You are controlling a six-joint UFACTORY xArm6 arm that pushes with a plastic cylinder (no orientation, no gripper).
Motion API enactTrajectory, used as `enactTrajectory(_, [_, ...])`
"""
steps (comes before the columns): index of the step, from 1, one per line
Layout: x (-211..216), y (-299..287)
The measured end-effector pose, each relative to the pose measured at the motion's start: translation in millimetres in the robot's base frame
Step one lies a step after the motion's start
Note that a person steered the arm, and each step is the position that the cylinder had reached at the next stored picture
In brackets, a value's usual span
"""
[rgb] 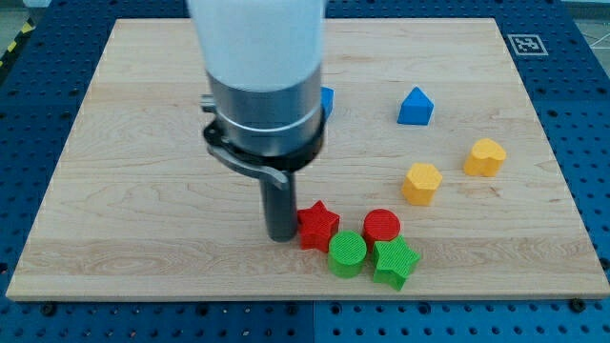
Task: Point your arm towards top center
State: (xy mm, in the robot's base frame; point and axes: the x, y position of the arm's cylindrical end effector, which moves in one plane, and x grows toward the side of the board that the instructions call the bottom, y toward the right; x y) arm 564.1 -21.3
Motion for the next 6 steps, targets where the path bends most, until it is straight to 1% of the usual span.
enactTrajectory(1, [0.3, 22.9])
enactTrajectory(4, [-9.0, 4.1])
enactTrajectory(6, [-101.9, -11.3])
